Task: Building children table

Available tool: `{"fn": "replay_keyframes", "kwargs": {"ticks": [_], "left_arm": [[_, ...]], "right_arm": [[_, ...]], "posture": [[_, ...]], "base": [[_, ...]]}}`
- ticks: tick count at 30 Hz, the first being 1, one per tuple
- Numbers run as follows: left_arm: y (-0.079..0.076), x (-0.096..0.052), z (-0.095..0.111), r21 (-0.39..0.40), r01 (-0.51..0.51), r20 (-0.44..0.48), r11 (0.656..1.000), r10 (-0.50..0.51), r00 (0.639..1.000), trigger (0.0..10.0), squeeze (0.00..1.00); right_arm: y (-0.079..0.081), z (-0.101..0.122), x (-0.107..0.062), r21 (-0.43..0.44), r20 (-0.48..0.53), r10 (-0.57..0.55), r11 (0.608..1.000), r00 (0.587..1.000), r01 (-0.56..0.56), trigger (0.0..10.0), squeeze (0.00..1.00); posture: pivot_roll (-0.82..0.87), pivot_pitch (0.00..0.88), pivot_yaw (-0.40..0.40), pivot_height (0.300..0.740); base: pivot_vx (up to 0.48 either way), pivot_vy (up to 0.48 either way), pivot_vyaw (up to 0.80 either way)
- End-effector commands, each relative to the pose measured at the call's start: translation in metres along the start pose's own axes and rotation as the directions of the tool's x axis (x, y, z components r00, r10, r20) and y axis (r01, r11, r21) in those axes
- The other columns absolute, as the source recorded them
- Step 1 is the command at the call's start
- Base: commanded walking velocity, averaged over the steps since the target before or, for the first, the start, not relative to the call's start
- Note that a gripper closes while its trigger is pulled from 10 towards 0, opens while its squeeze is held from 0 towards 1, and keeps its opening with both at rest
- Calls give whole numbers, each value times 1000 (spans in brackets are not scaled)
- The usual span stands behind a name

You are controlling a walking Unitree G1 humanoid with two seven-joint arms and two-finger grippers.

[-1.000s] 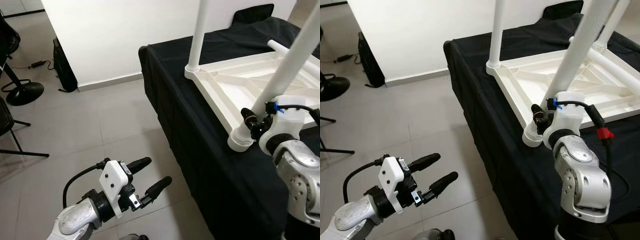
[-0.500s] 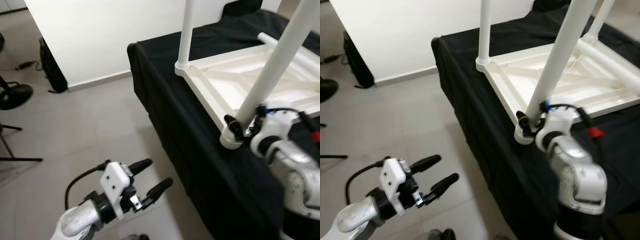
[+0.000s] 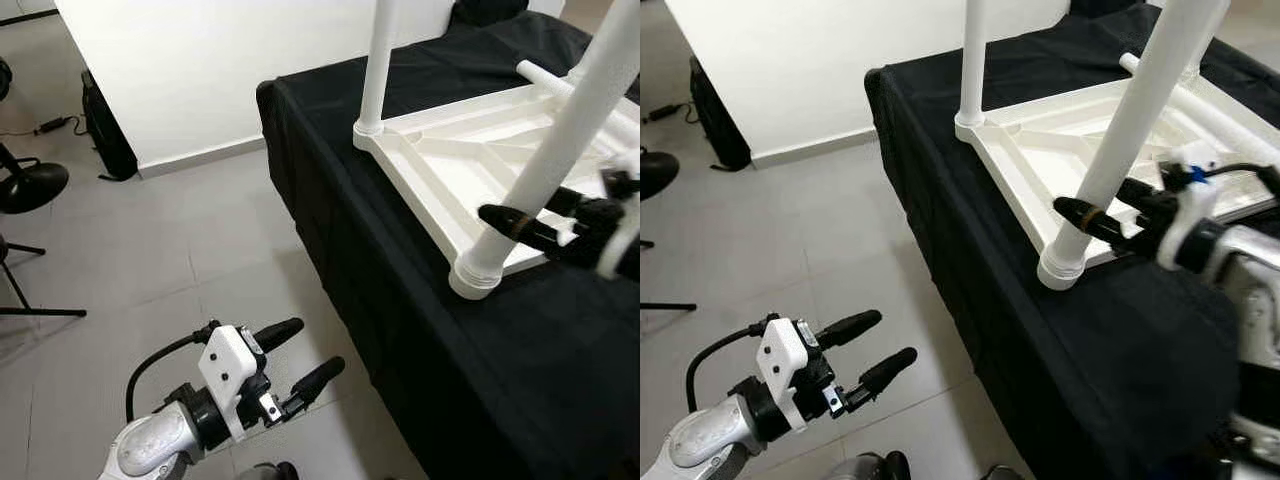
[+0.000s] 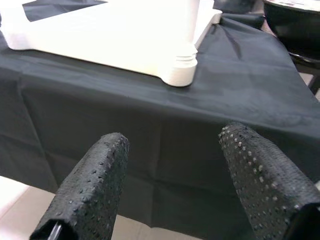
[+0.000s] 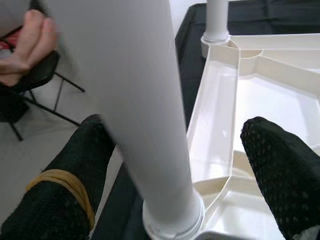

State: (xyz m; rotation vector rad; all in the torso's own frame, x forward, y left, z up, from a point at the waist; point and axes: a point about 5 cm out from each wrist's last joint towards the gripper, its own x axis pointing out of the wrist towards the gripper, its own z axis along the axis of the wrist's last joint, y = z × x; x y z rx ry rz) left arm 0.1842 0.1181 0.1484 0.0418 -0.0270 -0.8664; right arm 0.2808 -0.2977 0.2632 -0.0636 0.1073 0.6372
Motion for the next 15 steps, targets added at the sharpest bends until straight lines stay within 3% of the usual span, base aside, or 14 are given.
{"fn": "replay_keyframes", "kwargs": {"ticks": [1, 5, 6, 8, 10, 15], "left_arm": [[-3, -3, 1, -3, 16, -14, 1000, -16, 1000, 10000, 0], [-4, -5, 3, -3, 20, -17, 1000, -20, 1000, 10000, 0], [-4, -7, 5, -3, 28, -21, 1000, -28, 999, 10000, 0], [-5, -7, 6, -3, 32, -22, 999, -32, 999, 10000, 0], [-6, -9, 8, 1, 43, -25, 999, -43, 999, 10000, 0], [-6, -12, 14, 5, 53, -26, 999, -53, 998, 10000, 0]], "right_arm": [[-1, 3, 6, -4, 7, 83, 997, 997, -83, 10000, 1000], [-5, 9, 13, -22, 14, 154, 988, 988, -153, 10000, 1000], [-9, 16, 26, -31, 25, 229, 973, 973, -228, 10000, 1000], [-9, 18, 30, -31, 27, 257, 966, 966, -256, 10000, 1000], [-5, 20, 44, -30, 21, 337, 941, 941, -336, 10000, 1000], [0, 18, 53, -26, 2, 426, 905, 905, -426, 10000, 1000]], "posture": [[-5, 206, 13, 740], [10, 217, 21, 740], [19, 227, 27, 740], [19, 227, 27, 740], [39, 239, 30, 740], [74, 263, 39, 740]], "base": [[0, 0, 0], [0, 0, 0], [0, 0, 0], [0, 0, 0], [0, 0, 0], [0, 0, 0]]}}
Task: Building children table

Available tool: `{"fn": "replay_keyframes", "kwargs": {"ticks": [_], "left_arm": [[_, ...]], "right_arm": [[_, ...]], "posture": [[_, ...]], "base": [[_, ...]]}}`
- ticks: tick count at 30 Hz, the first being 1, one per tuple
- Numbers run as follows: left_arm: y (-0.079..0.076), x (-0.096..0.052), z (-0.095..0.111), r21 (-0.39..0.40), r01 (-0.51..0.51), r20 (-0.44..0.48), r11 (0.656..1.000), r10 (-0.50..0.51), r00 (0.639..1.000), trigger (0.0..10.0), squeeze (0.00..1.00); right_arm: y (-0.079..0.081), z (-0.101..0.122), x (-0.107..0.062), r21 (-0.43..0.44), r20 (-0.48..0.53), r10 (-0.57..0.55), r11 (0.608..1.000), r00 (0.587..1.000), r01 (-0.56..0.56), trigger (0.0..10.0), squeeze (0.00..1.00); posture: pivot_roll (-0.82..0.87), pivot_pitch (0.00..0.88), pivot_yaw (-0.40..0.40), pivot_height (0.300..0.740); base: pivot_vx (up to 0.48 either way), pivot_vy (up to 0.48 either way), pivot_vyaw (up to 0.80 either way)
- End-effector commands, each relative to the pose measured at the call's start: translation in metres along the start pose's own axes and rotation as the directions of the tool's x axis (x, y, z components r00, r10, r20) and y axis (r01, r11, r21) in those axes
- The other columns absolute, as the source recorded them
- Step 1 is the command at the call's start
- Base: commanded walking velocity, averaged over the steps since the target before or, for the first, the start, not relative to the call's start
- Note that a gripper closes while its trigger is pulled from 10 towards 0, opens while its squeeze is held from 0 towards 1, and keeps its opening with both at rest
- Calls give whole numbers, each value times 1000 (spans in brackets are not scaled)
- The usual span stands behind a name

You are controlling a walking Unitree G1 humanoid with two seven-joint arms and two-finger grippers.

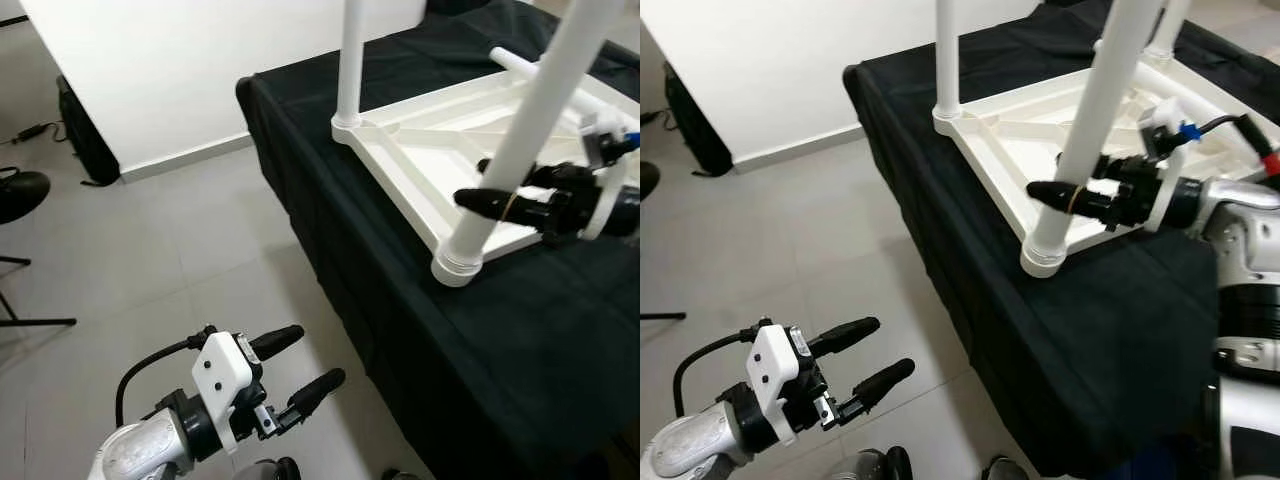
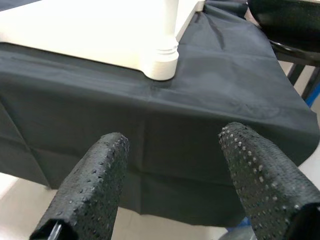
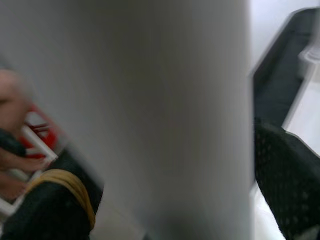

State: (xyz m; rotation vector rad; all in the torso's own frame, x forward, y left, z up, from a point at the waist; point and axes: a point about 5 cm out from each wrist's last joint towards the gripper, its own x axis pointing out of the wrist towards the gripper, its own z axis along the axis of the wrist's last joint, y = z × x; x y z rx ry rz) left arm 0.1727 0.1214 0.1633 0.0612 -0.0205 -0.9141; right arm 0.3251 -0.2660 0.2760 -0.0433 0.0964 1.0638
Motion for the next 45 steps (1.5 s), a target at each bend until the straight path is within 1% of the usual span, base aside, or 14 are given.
{"fn": "replay_keyframes", "kwargs": {"ticks": [1, 2, 3, 4, 14, 19, 20, 22, 23, 26, 35, 42, 43, 45], "left_arm": [[-1, -5, 2, -7, 10, -17, 1000, -10, 1000, 10000, 0], [-2, -9, 5, -6, 15, -23, 1000, -15, 1000, 10000, 0], [-2, -9, 5, -6, 15, -23, 1000, -15, 1000, 10000, 0], [-3, -11, 7, -5, 19, -27, 1000, -19, 999, 10000, 0], [-8, -18, 13, -10, 44, -55, 999, -45, 997, 10000, 0], [-8, -19, 13, -11, 49, -68, 999, -49, 996, 10000, 0], [-8, -19, 13, -13, 49, -72, 999, -50, 996, 10000, 0], [-7, -19, 13, -13, 50, -74, 999, -51, 996, 10000, 0], [-7, -19, 13, -13, 50, -74, 999, -51, 996, 10000, 0], [-7, -20, 14, -10, 51, -80, 999, -52, 995, 10000, 0], [-2, -18, 15, 0, 59, -86, 998, -59, 995, 10000, 0], [-1, -17, 15, 4, 64, -87, 998, -63, 994, 10000, 0], [-1, -16, 15, 6, 65, -87, 998, -64, 994, 10000, 0], [-1, -16, 15, 6, 66, -87, 998, -65, 994, 10000, 0]], "right_arm": [[2, -3, 4, -2, -39, 67, 998, 997, -67, 10000, 941], [1, -4, 6, 9, -56, 115, 993, 992, -114, 10000, 39], [1, -4, 6, 9, -56, 115, 993, 992, -114, 10000, 39], [1, -4, 6, 20, -63, 143, 990, 988, -142, 10000, 0], [-8, 4, -1, 59, -60, 177, 983, 982, -174, 10000, 0], [-11, 12, -14, 48, -18, 139, 989, 990, -138, 10000, 0], [-12, 15, -18, 49, 4, 129, 990, 992, -129, 10000, 0], [-13, 17, -21, 50, 20, 123, 991, 992, -124, 10000, 0], [-13, 17, -21, 50, 20, 123, 991, 992, -124, 10000, 0], [-10, 18, -31, 61, 73, 120, 990, 990, -124, 10000, 0], [-5, 9, -36, 81, 97, 144, 985, 985, -152, 10000, 0], [-2, 8, -42, 78, 116, 148, 984, 982, -157, 10000, 0], [-1, 8, -42, 74, 114, 152, 984, 982, -161, 9804, 0], [-1, 9, -42, 70, 112, 155, 984, 982, -164, 9804, 0]], "posture": [[88, 274, 45, 740], [103, 286, 51, 740], [103, 286, 51, 740], [105, 288, 53, 740], [126, 312, 71, 740], [131, 305, 67, 740], [134, 301, 68, 740], [134, 301, 68, 740], [134, 301, 68, 740], [135, 292, 74, 740], [135, 274, 89, 740], [131, 268, 94, 740], [130, 264, 94, 740], [130, 264, 94, 740]], "base": [[0, 0, 0], [0, 0, 0], [0, 0, 0], [0, 0, 0], [0, 0, 0], [0, 0, 0], [0, 0, 0], [0, 0, 0], [0, 0, 0], [0, 0, 0], [0, 0, 0], [0, 0, 0], [0, 0, 0], [0, 0, 0]]}}
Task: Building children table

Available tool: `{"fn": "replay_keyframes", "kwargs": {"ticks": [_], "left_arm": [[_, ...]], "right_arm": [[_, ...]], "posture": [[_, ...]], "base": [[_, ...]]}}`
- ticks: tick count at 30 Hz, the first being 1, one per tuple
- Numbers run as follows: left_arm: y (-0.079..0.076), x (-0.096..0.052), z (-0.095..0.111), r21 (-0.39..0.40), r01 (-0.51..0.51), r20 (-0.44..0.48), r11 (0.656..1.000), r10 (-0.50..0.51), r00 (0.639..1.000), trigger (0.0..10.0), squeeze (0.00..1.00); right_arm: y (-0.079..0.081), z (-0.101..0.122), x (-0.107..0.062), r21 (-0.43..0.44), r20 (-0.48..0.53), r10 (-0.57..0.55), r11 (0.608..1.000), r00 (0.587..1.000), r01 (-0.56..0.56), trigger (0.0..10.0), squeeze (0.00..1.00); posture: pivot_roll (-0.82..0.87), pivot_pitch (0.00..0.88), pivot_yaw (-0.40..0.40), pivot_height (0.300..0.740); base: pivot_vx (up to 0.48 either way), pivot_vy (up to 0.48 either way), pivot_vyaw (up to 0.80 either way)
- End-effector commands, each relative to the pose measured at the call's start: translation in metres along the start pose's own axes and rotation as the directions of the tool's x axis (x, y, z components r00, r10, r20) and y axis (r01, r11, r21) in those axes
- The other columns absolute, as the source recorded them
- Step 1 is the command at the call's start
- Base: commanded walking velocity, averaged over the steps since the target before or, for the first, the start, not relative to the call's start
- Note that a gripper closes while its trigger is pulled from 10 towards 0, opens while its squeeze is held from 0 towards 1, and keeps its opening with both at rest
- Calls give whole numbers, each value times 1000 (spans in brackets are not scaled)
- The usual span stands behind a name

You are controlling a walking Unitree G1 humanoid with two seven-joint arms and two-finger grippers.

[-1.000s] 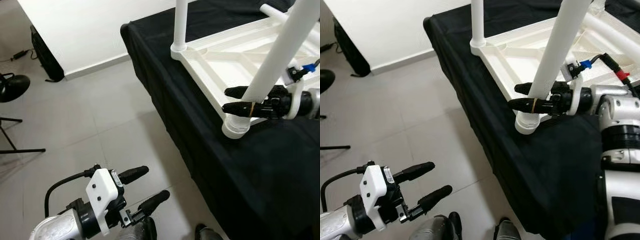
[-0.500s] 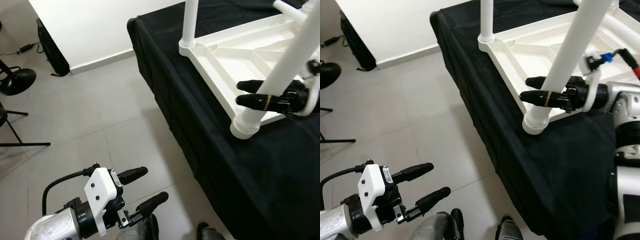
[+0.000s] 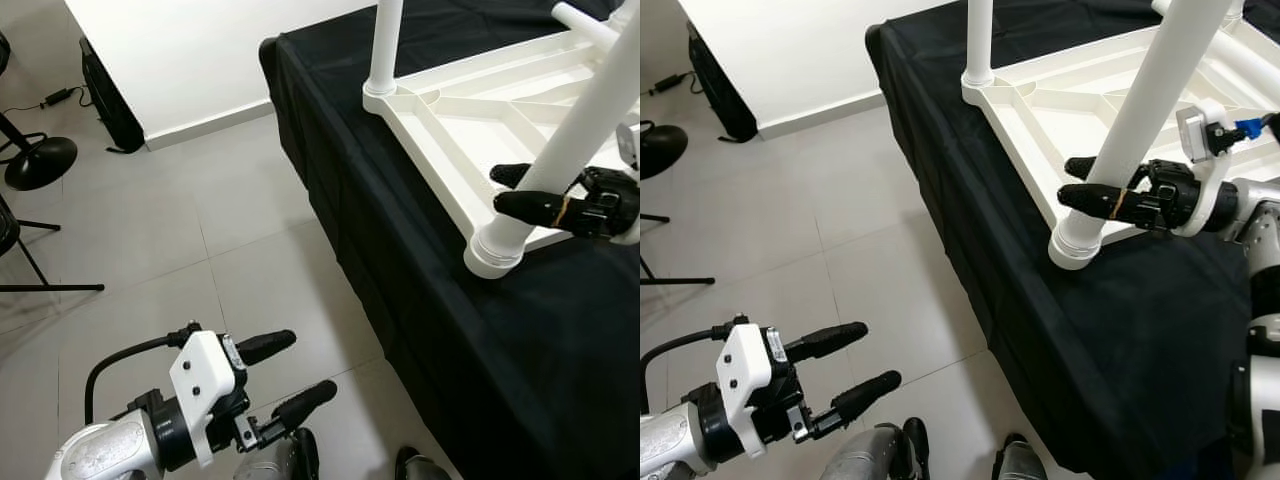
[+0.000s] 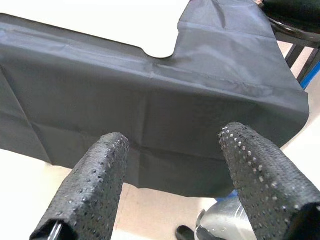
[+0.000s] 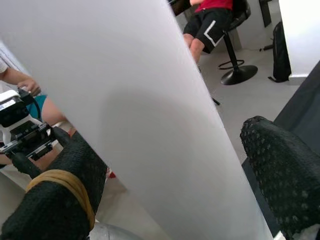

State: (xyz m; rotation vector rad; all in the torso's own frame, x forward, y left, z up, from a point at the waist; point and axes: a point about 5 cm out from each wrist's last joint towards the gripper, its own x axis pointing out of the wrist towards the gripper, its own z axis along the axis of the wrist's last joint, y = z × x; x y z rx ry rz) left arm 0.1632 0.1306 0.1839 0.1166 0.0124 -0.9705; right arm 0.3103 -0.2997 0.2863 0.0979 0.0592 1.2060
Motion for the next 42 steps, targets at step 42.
{"fn": "replay_keyframes", "kwargs": {"ticks": [42], "left_arm": [[3, 31, -16, -34, 75, 45, 997, -73, 996, 10000, 0]], "right_arm": [[53, -69, 7, -168, -1, -1000, 0, 0, 986, 0, 0]], "posture": [[-56, 209, 60, 740]], "base": [[0, 0, 0]]}}
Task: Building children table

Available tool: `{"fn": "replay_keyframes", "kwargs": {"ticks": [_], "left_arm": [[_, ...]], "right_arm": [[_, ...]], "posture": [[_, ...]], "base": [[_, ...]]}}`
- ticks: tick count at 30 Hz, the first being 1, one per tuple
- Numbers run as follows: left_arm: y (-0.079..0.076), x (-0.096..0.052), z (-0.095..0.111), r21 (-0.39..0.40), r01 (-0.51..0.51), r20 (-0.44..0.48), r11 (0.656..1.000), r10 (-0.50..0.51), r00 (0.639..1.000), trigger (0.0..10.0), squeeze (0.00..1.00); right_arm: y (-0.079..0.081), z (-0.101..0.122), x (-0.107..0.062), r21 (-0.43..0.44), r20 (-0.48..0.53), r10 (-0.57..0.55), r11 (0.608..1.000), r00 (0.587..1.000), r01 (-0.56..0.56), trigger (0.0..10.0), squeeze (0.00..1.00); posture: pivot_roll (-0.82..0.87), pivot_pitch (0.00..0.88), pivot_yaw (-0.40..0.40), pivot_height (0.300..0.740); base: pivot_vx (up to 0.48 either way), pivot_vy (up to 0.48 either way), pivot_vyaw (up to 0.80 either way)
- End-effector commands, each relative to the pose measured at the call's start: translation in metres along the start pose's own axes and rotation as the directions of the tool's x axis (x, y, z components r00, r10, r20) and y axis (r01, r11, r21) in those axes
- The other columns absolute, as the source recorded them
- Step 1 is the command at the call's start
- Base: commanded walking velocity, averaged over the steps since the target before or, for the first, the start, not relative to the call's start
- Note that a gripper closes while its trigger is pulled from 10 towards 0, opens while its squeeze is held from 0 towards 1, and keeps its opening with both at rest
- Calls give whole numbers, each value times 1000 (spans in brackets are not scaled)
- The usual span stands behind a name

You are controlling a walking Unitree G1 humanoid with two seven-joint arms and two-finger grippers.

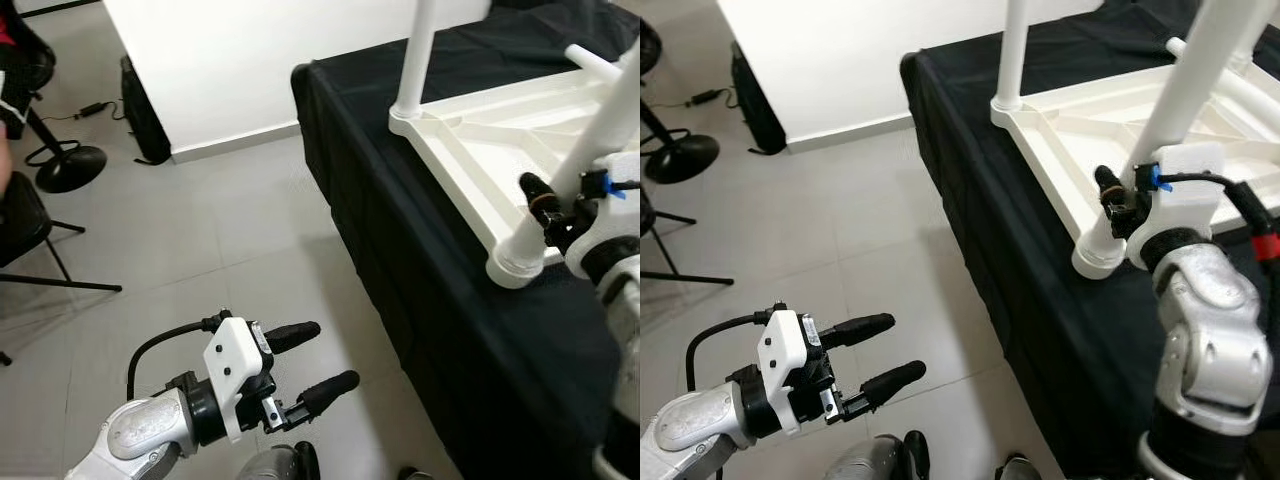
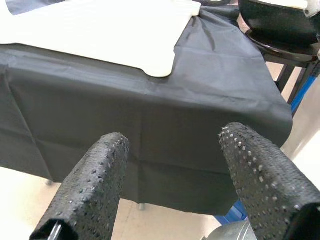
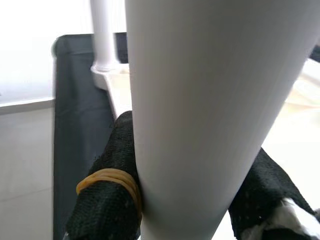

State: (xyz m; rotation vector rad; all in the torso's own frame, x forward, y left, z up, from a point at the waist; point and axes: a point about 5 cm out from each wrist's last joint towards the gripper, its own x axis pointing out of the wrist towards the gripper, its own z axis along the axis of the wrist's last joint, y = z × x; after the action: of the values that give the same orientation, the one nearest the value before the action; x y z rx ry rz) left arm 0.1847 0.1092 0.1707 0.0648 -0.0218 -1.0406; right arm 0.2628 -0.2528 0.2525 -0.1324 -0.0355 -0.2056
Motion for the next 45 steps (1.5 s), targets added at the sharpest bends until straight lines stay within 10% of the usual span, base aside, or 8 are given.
{"fn": "replay_keyframes", "kwargs": {"ticks": [1, 4, 5, 9, 10, 24, 30, 45], "left_arm": [[-1, 1, -4, -8, 5, -9, 1000, -5, 1000, 10000, 0], [-1, 1, -5, -8, -1, -5, 1000, 1, 1000, 10000, 0], [-1, 1, -5, -8, -2, -2, 1000, 2, 1000, 10000, 0], [-2, 1, -6, -8, 0, -2, 1000, 0, 1000, 10000, 0], [-2, 1, -6, -9, 1, -3, 1000, -1, 1000, 10000, 0], [-8, -2, -6, -21, -1, -8, 1000, 0, 1000, 10000, 0], [-14, -7, -6, -29, -6, -26, 1000, 5, 1000, 10000, 0], [-19, -16, -1, -38, -27, -40, 999, 26, 999, 10000, 0]], "right_arm": [[-6, -34, -5, -19, -186, -130, 992, 974, 129, 0, 0], [7, -35, -6, 17, -199, -128, 991, 972, 134, 0, 0], [16, -31, -6, 38, -201, -103, 993, 974, 113, 10000, 0], [20, -27, -5, 46, -178, -41, 998, 983, 50, 10000, 0], [20, -23, -1, 96, -146, 39, 995, 988, -25, 10000, 1000], [-10, 2, 25, 81, 1, 630, 774, 776, -628, 10000, 1000], [-8, 17, 34, 173, 104, 884, 436, 457, -883, 10000, 0], [-36, 37, 58, 124, 205, 943, 240, 261, -963, 10000, 0]], "posture": [[-52, 207, 54, 740], [-50, 205, 54, 740], [-49, 207, 53, 740], [-54, 209, 56, 740], [-54, 211, 55, 740], [-15, 235, 47, 740], [19, 245, 42, 740], [67, 260, 39, 740]], "base": [[0, 0, 0], [0, 0, 0], [0, 0, 0], [0, 0, 0], [0, 0, 0], [0, 0, 0], [0, 0, 0], [0, 0, 0]]}}
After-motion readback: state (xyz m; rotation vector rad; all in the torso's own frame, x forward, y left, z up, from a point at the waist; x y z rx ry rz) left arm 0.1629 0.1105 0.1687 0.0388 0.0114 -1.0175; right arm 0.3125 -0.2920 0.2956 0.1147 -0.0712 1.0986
